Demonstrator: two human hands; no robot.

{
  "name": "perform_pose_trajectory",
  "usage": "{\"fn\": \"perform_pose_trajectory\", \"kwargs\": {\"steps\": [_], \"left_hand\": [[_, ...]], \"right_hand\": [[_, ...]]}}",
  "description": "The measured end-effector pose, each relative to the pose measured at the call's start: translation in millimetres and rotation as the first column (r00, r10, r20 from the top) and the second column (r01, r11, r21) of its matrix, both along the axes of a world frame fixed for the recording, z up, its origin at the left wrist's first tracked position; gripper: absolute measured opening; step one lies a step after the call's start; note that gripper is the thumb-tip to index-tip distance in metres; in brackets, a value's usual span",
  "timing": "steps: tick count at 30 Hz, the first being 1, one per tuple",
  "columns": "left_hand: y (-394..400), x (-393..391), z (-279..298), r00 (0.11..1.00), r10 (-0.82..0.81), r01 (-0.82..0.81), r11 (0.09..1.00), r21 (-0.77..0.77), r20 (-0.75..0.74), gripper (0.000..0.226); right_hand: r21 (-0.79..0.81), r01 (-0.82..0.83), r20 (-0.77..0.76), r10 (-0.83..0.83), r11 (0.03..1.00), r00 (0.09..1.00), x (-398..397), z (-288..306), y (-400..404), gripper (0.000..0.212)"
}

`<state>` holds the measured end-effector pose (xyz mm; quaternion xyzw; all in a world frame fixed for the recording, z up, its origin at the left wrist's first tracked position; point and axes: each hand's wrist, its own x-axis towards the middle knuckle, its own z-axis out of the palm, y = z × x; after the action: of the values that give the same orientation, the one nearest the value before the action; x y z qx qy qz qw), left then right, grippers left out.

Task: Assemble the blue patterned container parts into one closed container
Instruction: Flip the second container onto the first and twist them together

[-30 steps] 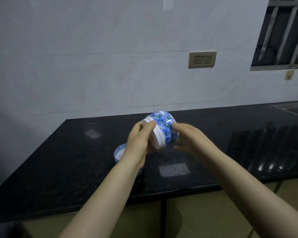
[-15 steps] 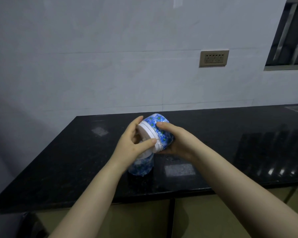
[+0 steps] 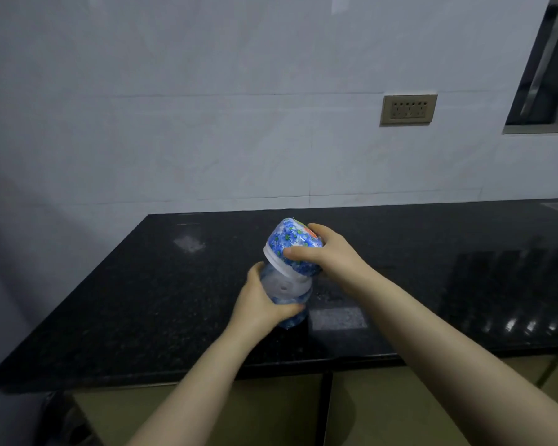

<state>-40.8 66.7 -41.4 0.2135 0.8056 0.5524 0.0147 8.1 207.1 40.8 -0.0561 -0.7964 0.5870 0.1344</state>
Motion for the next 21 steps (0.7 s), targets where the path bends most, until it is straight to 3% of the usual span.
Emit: {"fn": "perform_pose_trajectory", "kwargs": {"steps": [2, 4, 8, 21], "left_hand": [[7.9, 1.3, 1.4, 1.000, -0.025, 0.025, 1.000, 0.012, 0.001, 0.094], [14.2, 0.8, 2.3, 0.999, -0.036, 0.036, 0.999, 0.018, 0.004, 0.097], [20.7, -1.4, 1.8, 0.999, -0.042, 0.042, 0.999, -0.005, 0.027, 0.096], [20.5, -3.9, -2.6, 0.995, -0.058, 0.057, 0.998, 0.017, 0.081, 0.097]], "right_hand": [[0.083, 0.033, 0.021, -0.034, 0.996, 0.999, -1.3, 0.0, 1.5, 0.049], [0.200, 0.054, 0.063, -0.067, 0.978, 0.996, -2.5, -0.6, 4.3, 0.082], [0.356, 0.026, 0.085, -0.060, 0.934, 0.995, -3.1, -2.5, 7.0, 0.098], [0.580, -0.014, 0.144, -0.085, 0.815, 0.986, -1.3, -5.5, 7.8, 0.099]]}}
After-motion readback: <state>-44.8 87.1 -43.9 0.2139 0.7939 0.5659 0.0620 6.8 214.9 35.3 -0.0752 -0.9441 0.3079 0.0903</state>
